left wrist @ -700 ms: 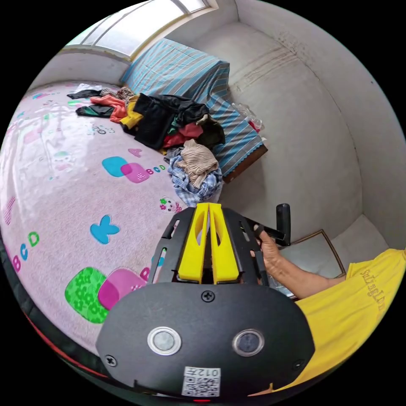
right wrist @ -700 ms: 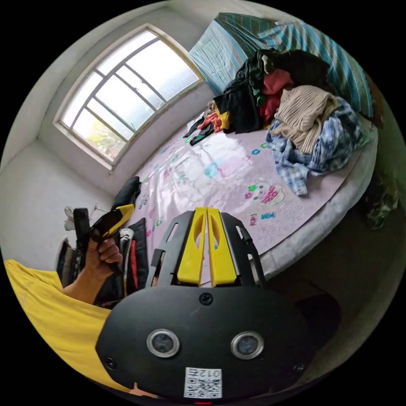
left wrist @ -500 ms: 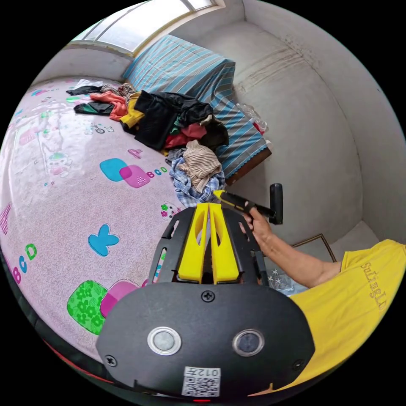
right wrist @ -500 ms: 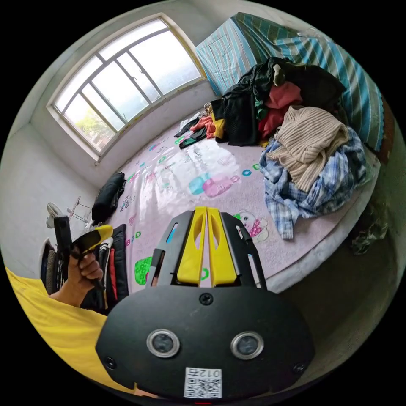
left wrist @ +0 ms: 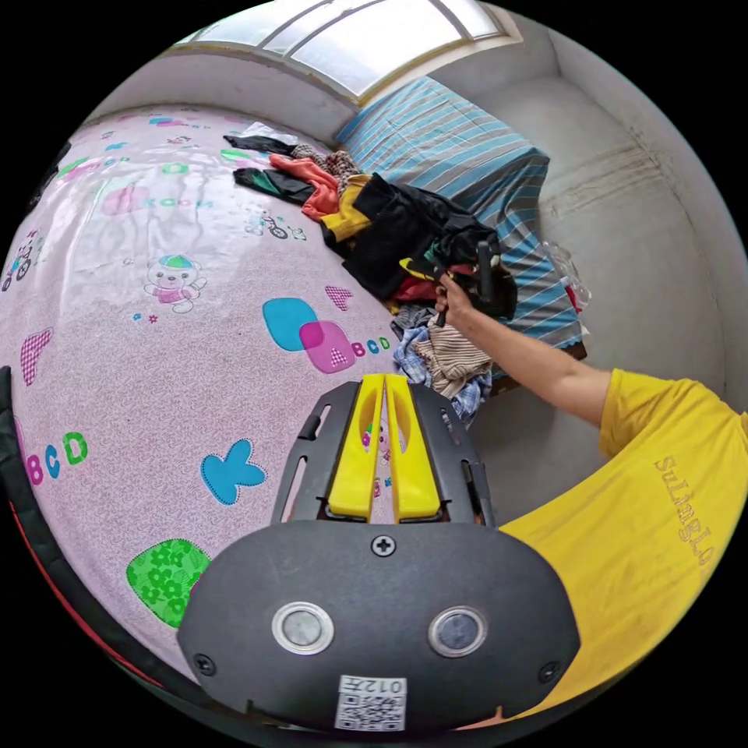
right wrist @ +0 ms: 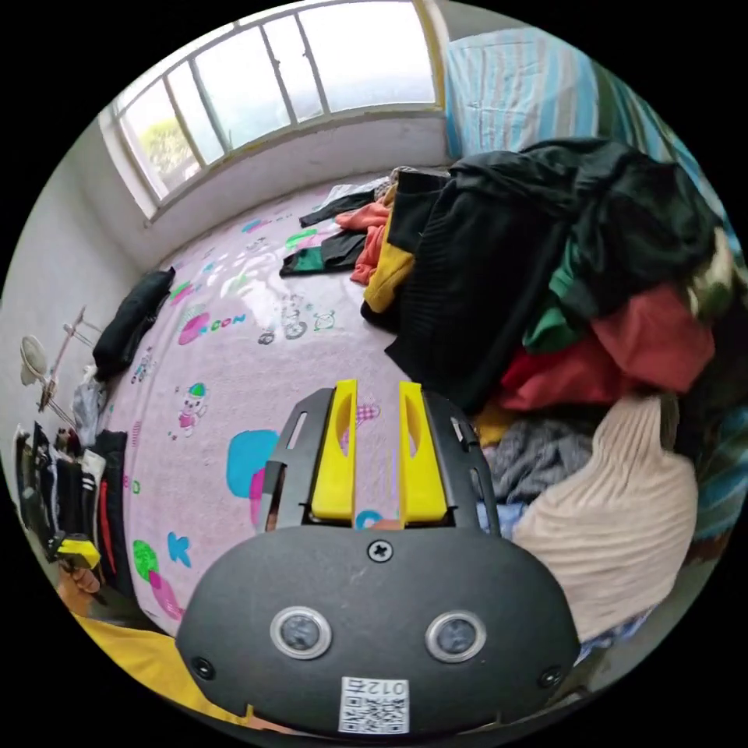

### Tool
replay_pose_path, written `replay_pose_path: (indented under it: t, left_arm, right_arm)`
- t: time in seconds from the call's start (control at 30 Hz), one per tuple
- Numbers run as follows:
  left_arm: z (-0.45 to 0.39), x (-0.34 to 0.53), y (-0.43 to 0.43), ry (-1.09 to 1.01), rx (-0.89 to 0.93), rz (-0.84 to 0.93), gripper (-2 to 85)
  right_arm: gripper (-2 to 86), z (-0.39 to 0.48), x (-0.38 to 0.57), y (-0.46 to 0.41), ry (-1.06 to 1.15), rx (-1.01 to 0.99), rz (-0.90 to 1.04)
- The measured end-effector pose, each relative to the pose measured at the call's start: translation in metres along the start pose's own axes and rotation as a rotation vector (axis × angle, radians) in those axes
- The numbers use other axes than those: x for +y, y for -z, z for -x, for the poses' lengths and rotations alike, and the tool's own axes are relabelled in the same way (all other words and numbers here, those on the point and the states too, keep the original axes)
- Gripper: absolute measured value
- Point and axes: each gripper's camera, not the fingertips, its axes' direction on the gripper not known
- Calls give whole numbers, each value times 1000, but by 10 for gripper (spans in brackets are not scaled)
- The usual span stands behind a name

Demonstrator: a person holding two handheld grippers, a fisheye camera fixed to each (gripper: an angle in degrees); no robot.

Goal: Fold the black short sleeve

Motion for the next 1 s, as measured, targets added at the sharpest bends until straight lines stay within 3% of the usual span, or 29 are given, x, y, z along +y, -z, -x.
replay_pose_path:
  t: [0.1,0.33,0.47,0.57,0.67,0.8,1.0]
  left_arm:
    - [2,-36,-39,15,-1,17,5]
    - [24,-124,-127,47,19,72,6]
    - [35,-172,-165,51,36,75,5]
    - [40,-198,-183,41,33,68,6]
    - [48,-215,-198,60,56,49,5]
    - [64,-248,-230,143,174,-1,4]
    - [58,-331,-321,192,397,25,6]
  right_arm:
    - [98,-18,-62,-40,46,-24,0]
    - [132,-110,-153,-141,-434,-263,-4]
    - [43,-147,-165,-165,-599,-339,4]
    - [25,-171,-165,-157,-558,-510,-54]
    - [21,-183,-156,-127,-348,-730,-147]
    - [19,-242,-121,-70,-274,-997,-326]
    - [19,-282,-97,-19,-162,-840,-261]
